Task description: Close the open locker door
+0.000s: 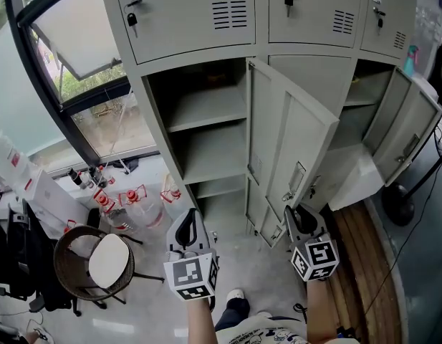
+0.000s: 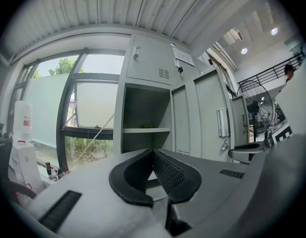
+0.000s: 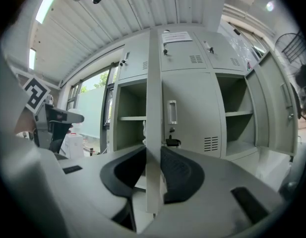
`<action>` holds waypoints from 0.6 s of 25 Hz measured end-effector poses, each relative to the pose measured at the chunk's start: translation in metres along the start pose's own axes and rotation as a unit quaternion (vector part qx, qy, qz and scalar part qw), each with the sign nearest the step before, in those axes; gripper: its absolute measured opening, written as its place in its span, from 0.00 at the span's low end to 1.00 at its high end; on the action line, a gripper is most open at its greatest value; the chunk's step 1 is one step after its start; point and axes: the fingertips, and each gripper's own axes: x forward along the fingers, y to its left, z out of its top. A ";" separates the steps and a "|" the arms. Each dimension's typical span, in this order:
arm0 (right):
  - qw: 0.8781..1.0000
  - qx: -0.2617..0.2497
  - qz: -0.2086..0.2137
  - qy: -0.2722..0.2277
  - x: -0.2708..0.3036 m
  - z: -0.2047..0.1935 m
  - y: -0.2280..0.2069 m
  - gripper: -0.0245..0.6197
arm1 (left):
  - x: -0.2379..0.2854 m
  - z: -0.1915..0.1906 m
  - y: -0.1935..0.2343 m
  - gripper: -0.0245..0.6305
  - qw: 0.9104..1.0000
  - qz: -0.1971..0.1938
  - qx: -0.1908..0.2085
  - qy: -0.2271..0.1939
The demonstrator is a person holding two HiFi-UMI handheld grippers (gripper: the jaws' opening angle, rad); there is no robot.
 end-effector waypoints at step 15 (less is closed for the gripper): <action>0.997 -0.036 0.075 -0.009 0.012 0.002 0.073 0.21 | -0.026 -0.003 0.025 0.04 0.999 0.043 -0.006 0.000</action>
